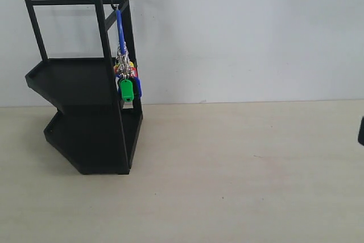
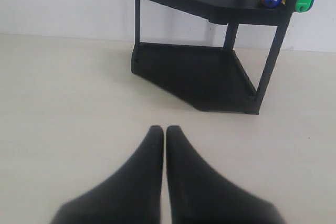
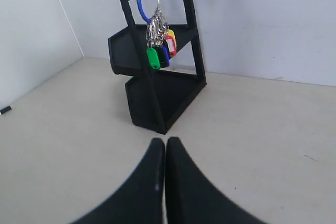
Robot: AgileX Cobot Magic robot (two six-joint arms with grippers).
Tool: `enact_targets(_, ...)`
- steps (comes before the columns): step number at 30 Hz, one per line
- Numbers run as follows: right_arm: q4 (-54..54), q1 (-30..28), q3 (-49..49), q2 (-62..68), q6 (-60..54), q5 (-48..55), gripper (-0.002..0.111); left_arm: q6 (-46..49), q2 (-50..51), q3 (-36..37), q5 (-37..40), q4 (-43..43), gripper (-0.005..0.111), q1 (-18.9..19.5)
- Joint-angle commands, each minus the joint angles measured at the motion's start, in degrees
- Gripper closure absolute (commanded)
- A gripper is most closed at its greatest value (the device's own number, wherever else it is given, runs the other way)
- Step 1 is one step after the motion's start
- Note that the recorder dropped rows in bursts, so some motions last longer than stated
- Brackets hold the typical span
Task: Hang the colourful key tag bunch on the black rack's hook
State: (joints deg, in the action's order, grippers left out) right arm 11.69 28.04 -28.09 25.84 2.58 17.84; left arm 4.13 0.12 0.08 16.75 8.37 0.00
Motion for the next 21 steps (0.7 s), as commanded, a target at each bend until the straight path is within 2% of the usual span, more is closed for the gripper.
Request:
enact_targets(1, 0.9, -0.2, 8.3, -6.3, 0.1, -6.8, 0.108, 0.2, -0.1, -0.1, -0.5, -0.3, 0.102, 0.0)
enact_targets(4, 0.8, -1.0, 12.7, -9.7, -0.6, -11.1, 0.108, 0.2, -0.1, -0.1, -0.5, -0.3, 0.102, 0.0)
enact_targets(8, 0.8, -5.0, 17.6, -14.0, -1.0, -15.5, 0.108, 0.2, -0.1, -0.1, -0.5, -0.3, 0.102, 0.0)
enact_targets(21, 0.9, -16.4, 26.9, -25.8, -0.9, -16.4, 0.108, 0.2, -0.1, -0.1, -0.5, -0.3, 0.102, 0.0)
